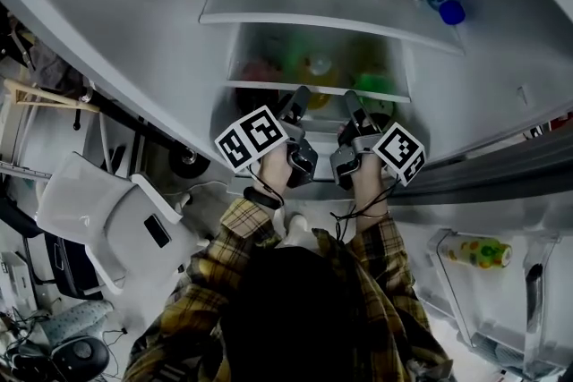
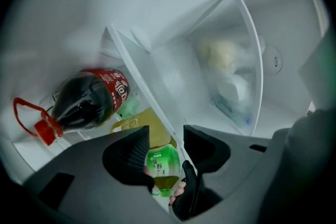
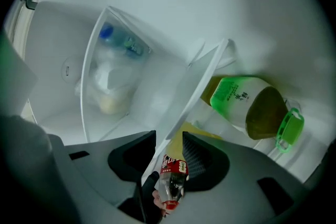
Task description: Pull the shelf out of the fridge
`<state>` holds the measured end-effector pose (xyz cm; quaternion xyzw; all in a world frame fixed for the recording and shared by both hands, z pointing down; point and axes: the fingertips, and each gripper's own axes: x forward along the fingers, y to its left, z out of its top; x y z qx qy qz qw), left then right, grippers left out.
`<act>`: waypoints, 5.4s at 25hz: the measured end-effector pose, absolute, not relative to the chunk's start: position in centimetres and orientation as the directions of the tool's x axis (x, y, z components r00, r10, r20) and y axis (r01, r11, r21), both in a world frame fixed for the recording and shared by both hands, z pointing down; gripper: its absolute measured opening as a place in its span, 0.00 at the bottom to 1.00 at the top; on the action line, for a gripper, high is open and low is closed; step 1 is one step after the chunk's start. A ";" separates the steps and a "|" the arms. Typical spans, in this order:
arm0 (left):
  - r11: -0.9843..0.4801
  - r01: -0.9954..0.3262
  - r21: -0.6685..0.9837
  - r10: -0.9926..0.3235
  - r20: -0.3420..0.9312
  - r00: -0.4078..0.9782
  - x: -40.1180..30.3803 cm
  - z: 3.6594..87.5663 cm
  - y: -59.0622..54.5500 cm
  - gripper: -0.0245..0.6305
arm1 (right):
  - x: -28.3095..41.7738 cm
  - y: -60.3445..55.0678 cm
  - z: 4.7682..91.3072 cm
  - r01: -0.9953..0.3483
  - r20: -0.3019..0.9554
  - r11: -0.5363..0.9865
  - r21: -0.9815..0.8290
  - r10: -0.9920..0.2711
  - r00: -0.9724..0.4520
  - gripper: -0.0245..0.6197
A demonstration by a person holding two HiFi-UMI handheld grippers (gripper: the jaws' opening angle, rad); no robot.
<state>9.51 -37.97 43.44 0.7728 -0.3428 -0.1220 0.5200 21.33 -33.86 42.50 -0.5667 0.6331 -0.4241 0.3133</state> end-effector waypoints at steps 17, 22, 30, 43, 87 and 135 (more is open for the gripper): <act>-0.195 -0.299 0.934 -0.677 0.093 0.730 11.1 43.1 -40.9 0.14 | 20.9 -37.9 42.8 -0.394 0.052 0.028 -0.919 -0.980 -0.192 0.17; -0.194 -0.250 0.949 -0.673 0.057 0.738 11.4 42.9 -41.2 0.12 | 21.0 -38.2 42.7 -0.311 -0.016 0.072 -0.948 -0.984 -0.178 0.14; -0.138 -0.104 0.985 -0.683 -0.019 0.730 11.3 43.0 -41.3 0.08 | 21.2 -38.1 42.8 -0.126 -0.084 0.101 -0.987 -0.987 -0.135 0.10; -0.170 -0.076 0.983 -0.678 -0.061 0.732 11.2 42.2 -40.9 0.08 | 21.2 -37.7 42.3 -0.126 -0.108 0.125 -0.984 -0.985 -0.135 0.10; -0.110 -0.103 0.989 -0.716 -0.006 0.698 10.8 45.1 -41.9 0.08 | 20.6 -39.5 44.9 -0.150 -0.030 0.067 -0.986 -0.972 -0.233 0.10; -0.073 -0.154 0.985 -0.726 0.053 0.685 10.5 46.1 -41.4 0.08 | 20.2 -39.3 45.7 -0.239 0.037 0.033 -0.970 -0.958 -0.284 0.11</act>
